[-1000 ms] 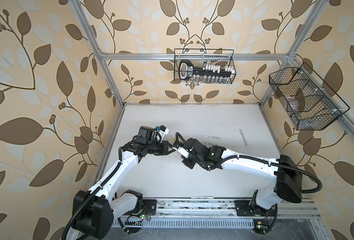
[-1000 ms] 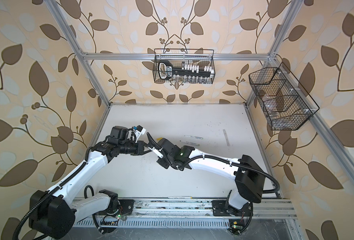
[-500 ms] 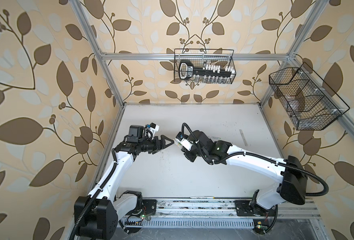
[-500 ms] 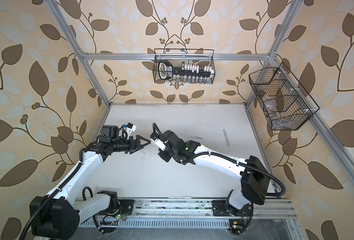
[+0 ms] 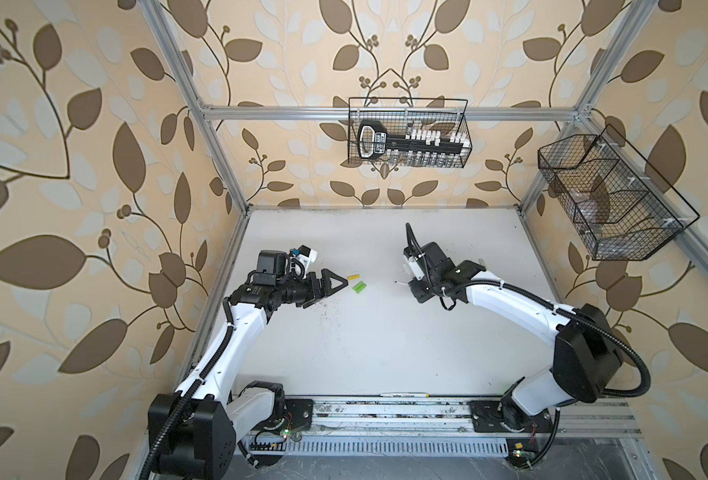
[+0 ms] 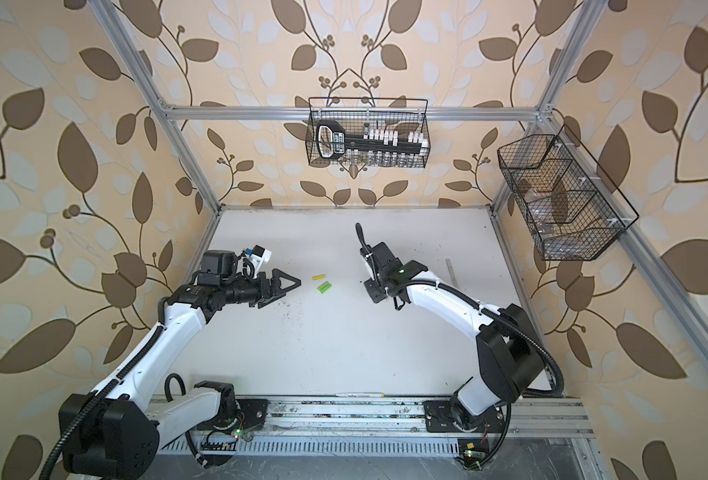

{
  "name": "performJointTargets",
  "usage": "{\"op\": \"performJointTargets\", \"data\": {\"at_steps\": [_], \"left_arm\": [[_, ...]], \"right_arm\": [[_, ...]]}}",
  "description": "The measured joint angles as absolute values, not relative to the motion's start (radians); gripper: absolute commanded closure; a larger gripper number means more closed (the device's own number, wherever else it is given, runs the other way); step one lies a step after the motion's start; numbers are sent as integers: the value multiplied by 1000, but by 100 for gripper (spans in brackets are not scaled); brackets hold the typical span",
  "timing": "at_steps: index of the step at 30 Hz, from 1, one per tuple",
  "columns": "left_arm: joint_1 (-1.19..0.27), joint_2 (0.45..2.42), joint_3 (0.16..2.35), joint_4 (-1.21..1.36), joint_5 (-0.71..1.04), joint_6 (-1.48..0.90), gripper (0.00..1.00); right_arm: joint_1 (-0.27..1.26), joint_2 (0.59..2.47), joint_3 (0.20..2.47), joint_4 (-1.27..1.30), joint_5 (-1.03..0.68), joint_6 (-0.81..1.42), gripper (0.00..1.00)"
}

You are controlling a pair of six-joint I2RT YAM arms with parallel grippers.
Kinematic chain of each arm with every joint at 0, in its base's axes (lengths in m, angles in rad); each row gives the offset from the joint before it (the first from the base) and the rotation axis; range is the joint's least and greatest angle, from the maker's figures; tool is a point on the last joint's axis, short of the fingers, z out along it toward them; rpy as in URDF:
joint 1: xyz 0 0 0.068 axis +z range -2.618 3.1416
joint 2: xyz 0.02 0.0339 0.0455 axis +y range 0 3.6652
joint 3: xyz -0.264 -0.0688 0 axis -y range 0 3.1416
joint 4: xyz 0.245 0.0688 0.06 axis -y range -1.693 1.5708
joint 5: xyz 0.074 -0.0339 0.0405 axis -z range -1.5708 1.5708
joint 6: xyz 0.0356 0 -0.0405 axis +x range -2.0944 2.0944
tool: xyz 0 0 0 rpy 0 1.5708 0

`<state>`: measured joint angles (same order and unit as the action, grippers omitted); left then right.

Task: Insert the pens into the pen caps
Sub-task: 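Open the left gripper and pull the capped highlighter away with the right gripper, then carry the capped orange highlighter to the far table edge beside the pink one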

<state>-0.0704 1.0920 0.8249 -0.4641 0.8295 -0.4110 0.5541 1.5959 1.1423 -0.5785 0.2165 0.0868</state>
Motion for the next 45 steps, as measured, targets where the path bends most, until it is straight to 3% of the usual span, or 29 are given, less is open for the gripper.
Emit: {"op": "performJointTargets", "data": {"at_steps": [11, 22, 37, 45], "left_arm": [[-70, 1092, 825, -499, 803, -410, 1], [-70, 1087, 825, -500, 803, -407, 1], [-70, 1087, 825, -499, 802, -407, 1], [-70, 1071, 825, -506, 773, -403, 1]], "right_arm": [[253, 1773, 1137, -628, 367, 85, 93], [121, 1917, 1256, -638, 429, 17, 89], [154, 1931, 1323, -698, 448, -14, 48], [355, 1606, 1158, -692, 316, 23, 35]]}}
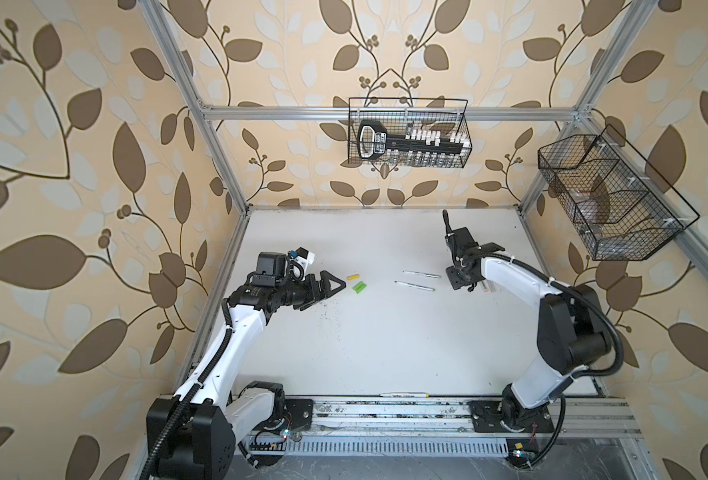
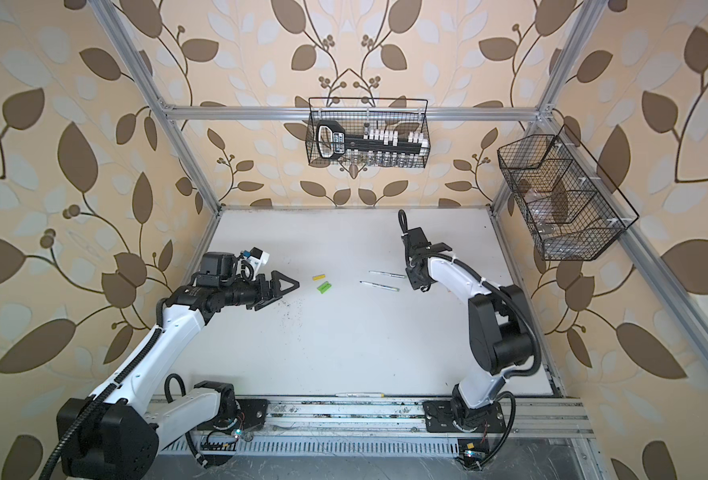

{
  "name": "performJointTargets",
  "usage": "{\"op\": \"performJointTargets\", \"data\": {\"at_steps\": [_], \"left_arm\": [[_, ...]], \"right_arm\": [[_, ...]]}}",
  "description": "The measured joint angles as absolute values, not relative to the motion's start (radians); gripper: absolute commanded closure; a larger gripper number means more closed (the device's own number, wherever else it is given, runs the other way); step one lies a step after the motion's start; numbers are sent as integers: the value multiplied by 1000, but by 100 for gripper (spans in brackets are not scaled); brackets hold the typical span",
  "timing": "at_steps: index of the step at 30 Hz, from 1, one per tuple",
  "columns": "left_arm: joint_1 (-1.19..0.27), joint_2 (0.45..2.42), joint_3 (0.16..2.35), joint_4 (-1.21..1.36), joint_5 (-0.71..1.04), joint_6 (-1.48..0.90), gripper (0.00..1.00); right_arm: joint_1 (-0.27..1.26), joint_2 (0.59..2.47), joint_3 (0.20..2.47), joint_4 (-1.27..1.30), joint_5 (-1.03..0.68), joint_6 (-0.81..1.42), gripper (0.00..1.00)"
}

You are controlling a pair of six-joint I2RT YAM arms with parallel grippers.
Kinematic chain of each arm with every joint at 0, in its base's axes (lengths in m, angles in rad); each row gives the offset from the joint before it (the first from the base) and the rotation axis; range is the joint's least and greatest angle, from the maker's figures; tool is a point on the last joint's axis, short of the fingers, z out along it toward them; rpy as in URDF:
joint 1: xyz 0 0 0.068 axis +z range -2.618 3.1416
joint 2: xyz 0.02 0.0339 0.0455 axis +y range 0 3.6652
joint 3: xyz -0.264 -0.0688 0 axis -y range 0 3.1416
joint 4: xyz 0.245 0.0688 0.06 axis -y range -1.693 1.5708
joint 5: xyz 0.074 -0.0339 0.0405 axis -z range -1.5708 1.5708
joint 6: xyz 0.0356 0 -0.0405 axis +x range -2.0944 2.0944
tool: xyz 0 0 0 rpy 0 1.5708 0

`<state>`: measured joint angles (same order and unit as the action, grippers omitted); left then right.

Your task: Insert the pens into the pen caps

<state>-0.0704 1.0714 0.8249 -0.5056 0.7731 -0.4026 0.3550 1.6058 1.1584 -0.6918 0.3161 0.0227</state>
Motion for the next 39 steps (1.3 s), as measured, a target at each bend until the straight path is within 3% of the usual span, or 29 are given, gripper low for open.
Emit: {"op": "performJointTargets", "data": {"at_steps": [4, 10, 22, 31, 39], "left_arm": [[-70, 1071, 825, -514, 753, -400, 1], [-66, 1064, 825, -530, 724, -395, 1], [-57, 1048, 825, -551, 698, -392, 1], [-52, 1048, 825, -551, 699, -392, 1], [-51, 1058, 825, -550, 699, -392, 1]], "right_arm": [[520, 1496, 1067, -675, 201, 52, 33], [792, 1478, 962, -670, 70, 68, 32], [1098, 1454, 873, -663, -39, 180, 32], [1218, 1454, 815, -654, -49, 259, 39], [1292, 1524, 813, -632, -41, 287, 54]]}}
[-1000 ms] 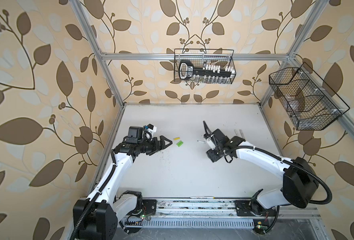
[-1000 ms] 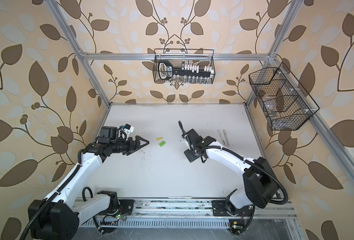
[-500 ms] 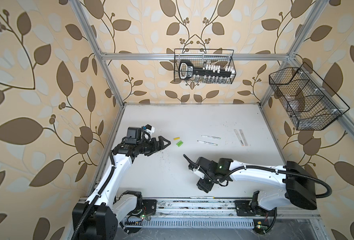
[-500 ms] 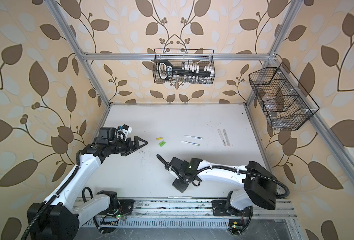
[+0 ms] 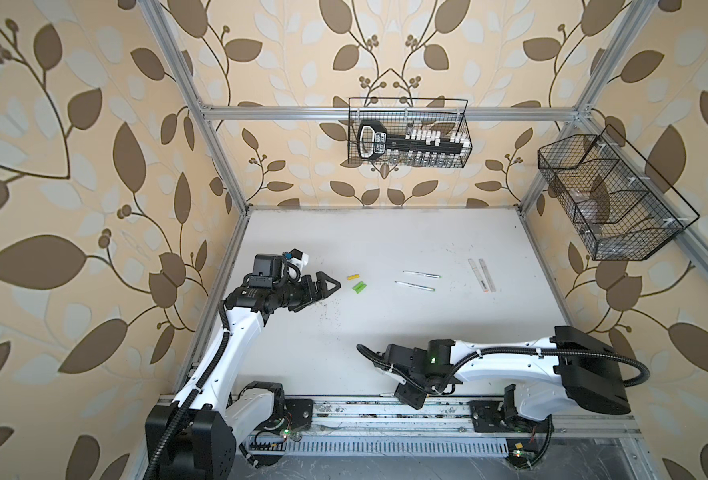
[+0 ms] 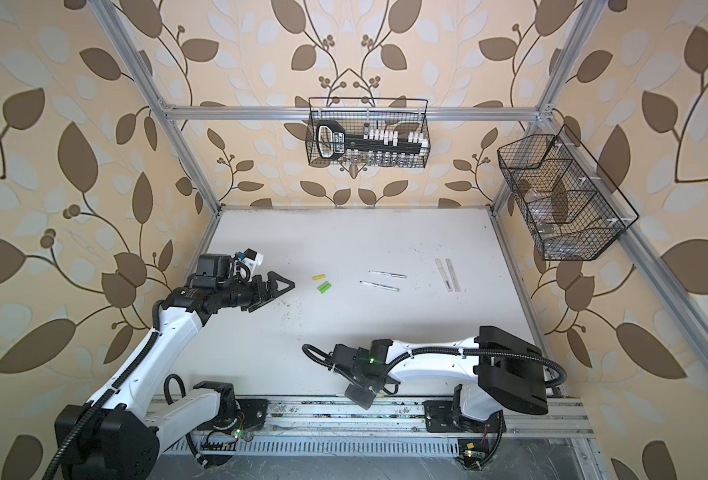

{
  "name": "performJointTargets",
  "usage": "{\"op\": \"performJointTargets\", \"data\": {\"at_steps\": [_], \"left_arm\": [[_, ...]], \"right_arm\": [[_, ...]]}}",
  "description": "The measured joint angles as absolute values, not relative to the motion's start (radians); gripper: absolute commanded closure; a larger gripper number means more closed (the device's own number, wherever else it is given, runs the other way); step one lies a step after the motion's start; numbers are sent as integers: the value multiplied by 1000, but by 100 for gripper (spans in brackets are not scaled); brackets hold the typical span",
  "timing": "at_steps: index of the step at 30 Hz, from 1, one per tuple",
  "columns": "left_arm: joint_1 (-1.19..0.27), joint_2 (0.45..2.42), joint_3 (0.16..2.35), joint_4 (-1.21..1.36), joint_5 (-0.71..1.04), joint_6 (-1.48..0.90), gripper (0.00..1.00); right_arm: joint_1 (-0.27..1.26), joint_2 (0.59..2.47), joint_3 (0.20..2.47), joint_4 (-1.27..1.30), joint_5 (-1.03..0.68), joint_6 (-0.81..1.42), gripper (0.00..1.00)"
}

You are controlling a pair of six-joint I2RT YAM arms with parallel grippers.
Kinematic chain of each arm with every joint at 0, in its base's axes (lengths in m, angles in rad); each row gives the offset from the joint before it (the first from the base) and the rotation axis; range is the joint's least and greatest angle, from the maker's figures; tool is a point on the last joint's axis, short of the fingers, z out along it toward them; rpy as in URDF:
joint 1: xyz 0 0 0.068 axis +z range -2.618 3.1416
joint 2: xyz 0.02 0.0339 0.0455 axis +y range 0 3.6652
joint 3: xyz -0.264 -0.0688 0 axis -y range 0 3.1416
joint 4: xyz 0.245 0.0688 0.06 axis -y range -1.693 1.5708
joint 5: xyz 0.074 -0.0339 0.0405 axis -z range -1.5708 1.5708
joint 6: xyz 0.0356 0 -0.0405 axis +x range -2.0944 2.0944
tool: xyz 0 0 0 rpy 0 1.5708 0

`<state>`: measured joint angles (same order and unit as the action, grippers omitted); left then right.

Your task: Insert the pens into the pen caps

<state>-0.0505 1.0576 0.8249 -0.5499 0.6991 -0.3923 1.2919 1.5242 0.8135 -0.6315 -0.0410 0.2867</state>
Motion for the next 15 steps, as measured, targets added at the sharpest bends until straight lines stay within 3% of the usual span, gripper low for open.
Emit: {"op": "performJointTargets", "data": {"at_steps": [15], "left_arm": [[-48, 1063, 825, -550, 699, -393, 1]], "right_arm": [[1312, 1588, 854, -663, -8, 305, 90]]}}
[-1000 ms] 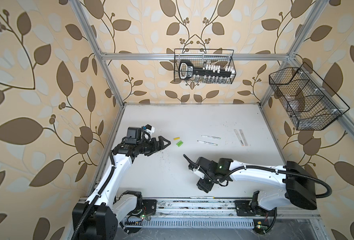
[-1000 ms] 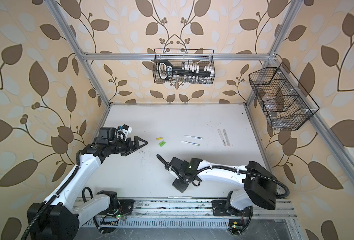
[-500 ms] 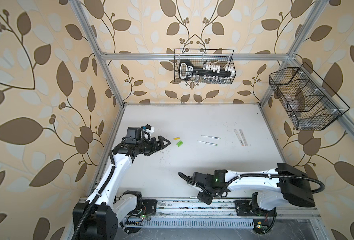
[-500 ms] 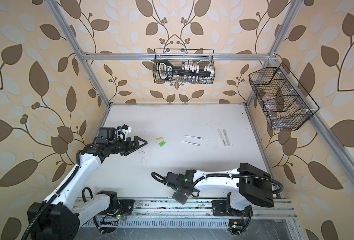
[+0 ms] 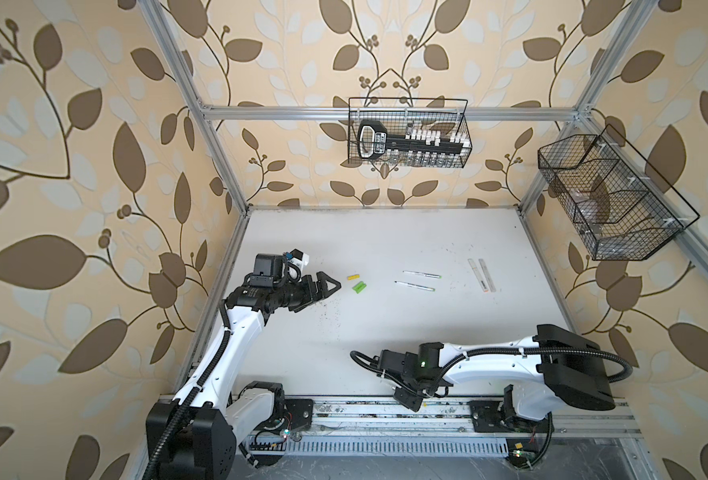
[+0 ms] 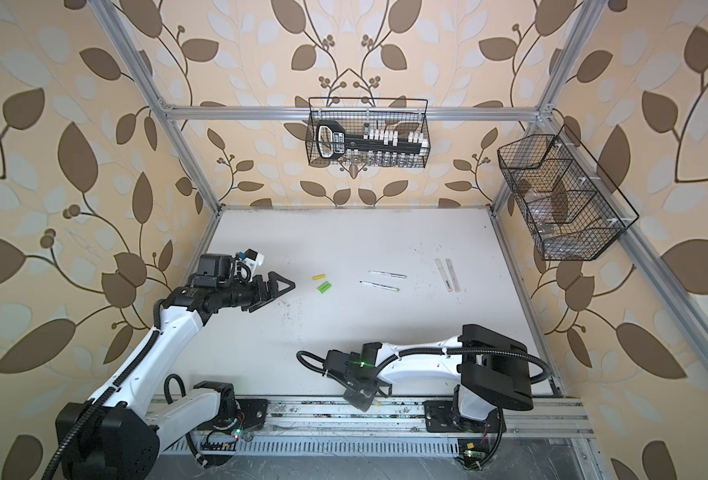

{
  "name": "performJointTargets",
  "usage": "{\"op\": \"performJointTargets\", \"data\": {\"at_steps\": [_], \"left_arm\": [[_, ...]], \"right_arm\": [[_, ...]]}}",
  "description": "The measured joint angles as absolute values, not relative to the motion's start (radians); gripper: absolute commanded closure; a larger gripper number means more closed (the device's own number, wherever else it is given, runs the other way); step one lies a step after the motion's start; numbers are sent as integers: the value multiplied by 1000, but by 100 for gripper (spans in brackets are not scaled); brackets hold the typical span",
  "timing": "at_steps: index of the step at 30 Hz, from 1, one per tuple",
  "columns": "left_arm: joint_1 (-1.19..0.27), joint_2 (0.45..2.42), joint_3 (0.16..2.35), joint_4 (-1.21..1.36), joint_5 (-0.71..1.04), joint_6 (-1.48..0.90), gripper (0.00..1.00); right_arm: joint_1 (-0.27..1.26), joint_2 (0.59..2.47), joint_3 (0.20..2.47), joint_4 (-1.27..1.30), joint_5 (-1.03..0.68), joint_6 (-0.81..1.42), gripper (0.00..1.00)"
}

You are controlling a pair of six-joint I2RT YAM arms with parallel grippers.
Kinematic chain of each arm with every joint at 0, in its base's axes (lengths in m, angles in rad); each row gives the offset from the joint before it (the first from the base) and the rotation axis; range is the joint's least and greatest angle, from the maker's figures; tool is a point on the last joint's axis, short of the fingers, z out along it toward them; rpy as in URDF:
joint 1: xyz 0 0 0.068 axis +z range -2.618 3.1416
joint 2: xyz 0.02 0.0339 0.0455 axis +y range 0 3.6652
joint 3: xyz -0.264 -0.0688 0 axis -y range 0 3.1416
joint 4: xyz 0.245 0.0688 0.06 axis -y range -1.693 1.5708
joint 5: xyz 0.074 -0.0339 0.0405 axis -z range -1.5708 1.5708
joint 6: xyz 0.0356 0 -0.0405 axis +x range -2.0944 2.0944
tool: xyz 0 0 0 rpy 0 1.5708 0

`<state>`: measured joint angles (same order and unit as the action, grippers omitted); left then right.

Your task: Insert the pens into the pen caps

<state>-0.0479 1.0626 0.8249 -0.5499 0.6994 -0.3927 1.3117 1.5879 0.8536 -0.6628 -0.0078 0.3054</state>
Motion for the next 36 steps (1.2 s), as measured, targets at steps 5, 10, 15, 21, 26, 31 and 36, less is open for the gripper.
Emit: {"op": "performJointTargets", "data": {"at_steps": [5, 10, 15, 21, 26, 31, 36], "left_arm": [[-44, 1063, 825, -550, 700, -393, 1], [-44, 1063, 825, -547, 700, -397, 1], [-44, 1073, 825, -516, 706, -422, 1], [-44, 1140, 825, -444, 707, -484, 1], [-44, 1221, 801, -343, 704, -569, 1], [-44, 1252, 785, -321, 678, -610, 1], [-44, 1248, 785, -335, 626, -611, 1]], "right_arm": [[1312, 1588, 855, -663, -7, 295, 92], [1277, 1585, 854, -660, 4, 294, 93], [1150, 1552, 841, -627, 24, 290, 93], [976, 1510, 835, -538, 34, 279, 93], [855, 1535, 838, -427, 25, 244, 93], [786, 1721, 967, -393, 18, 188, 94], [756, 1896, 1178, -408, 35, 159, 93]]}}
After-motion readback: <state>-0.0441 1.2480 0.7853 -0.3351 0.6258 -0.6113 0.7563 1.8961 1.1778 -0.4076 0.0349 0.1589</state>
